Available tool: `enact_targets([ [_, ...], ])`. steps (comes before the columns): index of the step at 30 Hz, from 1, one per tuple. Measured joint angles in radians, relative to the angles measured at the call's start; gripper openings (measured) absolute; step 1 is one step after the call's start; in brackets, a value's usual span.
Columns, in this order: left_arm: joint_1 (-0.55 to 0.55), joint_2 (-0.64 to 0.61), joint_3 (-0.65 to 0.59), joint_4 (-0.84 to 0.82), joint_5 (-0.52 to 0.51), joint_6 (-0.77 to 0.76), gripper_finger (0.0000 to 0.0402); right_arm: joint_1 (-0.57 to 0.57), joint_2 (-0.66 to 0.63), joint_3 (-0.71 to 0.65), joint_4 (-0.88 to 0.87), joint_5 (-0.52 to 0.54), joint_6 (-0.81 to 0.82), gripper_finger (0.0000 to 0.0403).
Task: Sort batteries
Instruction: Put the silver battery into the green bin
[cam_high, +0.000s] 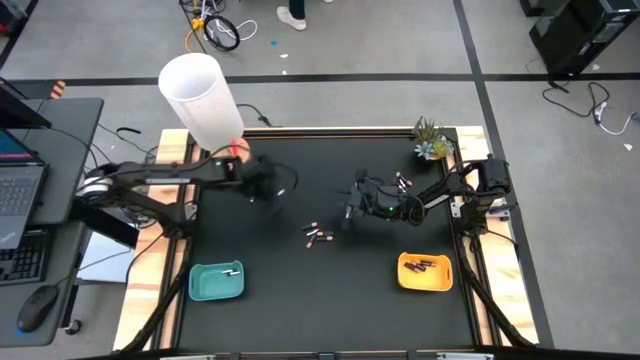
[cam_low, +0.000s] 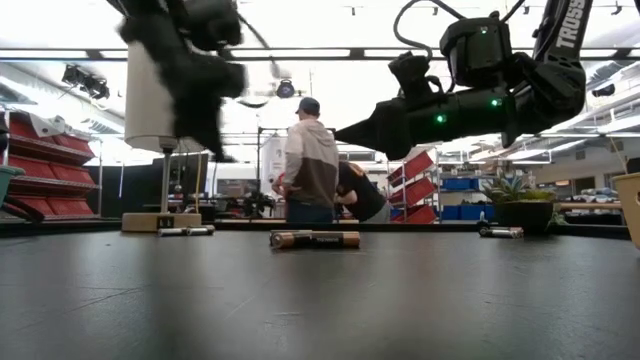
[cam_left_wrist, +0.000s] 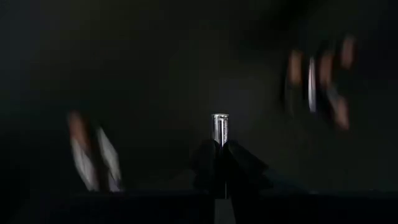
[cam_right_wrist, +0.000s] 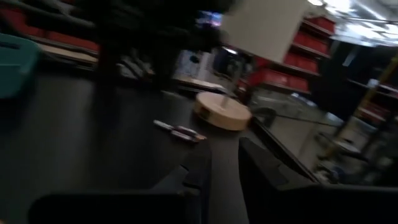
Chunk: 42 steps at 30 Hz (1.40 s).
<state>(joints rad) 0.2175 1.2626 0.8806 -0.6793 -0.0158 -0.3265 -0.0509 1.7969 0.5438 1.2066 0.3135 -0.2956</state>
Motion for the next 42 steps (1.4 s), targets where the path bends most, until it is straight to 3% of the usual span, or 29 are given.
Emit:
enact_targets([
  [4, -0.153, -0.076, -0.001, -0.330, 0.044, -0.150, 0.0029, 0.000, 0.000, -0.002, -0.004, 0.068, -0.003, 0.0066],
  [7, -0.296, -0.135, -0.002, -0.467, 0.064, -0.272, 0.0029, -0.001, 0.000, -0.002, -0.006, 0.091, 0.002, 0.0067],
  [14, -0.583, -0.265, -0.002, -0.410, 0.068, -0.584, 0.0029, -0.015, 0.000, -0.002, -0.006, 0.114, 0.005, 0.0062],
  [19, -0.731, -0.272, -0.029, -0.404, 0.069, -0.685, 0.0029, -0.038, 0.000, -0.003, -0.006, 0.116, 0.006, 0.0062],
  [25, -0.797, -0.268, -0.196, -0.234, 0.147, -0.753, 0.0029, -0.038, 0.000, -0.003, -0.007, 0.115, 0.006, 0.0062],
  [34, -0.801, -0.268, -0.442, 0.107, 0.197, -0.819, 0.0029, -0.039, 0.000, -0.003, -0.007, 0.114, 0.000, 0.0062],
  [42, -0.802, -0.263, -0.513, 0.195, 0.203, -0.871, 0.0034, -0.044, 0.000, -0.003, -0.008, 0.113, -0.003, 0.0060],
])
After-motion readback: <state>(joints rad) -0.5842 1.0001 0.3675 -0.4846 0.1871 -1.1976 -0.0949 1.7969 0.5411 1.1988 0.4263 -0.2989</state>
